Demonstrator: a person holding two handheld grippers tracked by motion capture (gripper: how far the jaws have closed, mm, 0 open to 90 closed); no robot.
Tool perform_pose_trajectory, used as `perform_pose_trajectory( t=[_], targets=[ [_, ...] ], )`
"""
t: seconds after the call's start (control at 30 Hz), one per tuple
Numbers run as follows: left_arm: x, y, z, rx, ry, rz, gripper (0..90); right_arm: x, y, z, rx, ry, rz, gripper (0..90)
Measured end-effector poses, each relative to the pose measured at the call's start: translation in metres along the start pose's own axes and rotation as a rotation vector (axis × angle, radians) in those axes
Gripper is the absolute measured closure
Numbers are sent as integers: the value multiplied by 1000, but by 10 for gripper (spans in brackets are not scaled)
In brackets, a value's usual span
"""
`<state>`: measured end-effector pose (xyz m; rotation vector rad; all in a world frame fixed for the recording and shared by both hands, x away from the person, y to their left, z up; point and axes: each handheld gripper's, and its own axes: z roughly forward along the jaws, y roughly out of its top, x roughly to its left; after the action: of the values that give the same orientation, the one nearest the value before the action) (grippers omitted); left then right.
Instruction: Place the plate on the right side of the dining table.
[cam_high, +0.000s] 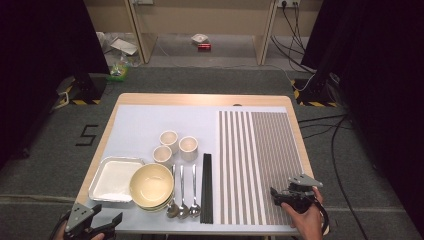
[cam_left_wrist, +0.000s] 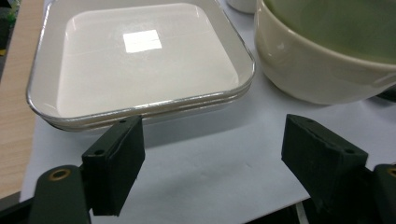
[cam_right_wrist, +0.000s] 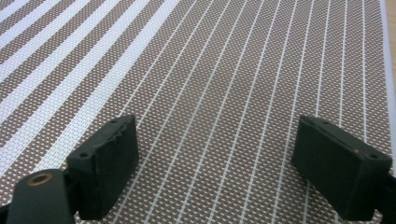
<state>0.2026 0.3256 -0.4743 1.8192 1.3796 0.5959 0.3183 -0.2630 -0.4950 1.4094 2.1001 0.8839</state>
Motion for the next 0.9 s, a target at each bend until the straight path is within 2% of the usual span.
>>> perform_pose_trajectory(
  t=[0.13,0.27,0.37,0.47,0.5,0.6,0.63,0.77,0.9],
  targets=[
    [2,5,-5,-18,5,-1,213,0,0,0,0,-1,0,149],
    [10,11,-8,-23,18,-1,219,0,0,0,1,-1,0,148],
    [17,18,-6,-41,34,-17,230,0,0,0,0,0,0,148],
    [30,28,-1,-42,65,-34,252,0,0,0,0,0,1,148],
    [30,28,-1,-42,65,-34,264,0,0,0,0,0,1,148],
    [43,34,3,-38,87,-46,297,0,0,0,0,0,0,148],
    [52,37,6,-26,98,-57,312,0,0,0,0,0,0,148],
    [61,42,9,-25,111,-61,346,0,0,0,0,2,1,148],
    [70,47,14,-18,123,-63,427,0,0,0,2,4,3,148]
  ],
)
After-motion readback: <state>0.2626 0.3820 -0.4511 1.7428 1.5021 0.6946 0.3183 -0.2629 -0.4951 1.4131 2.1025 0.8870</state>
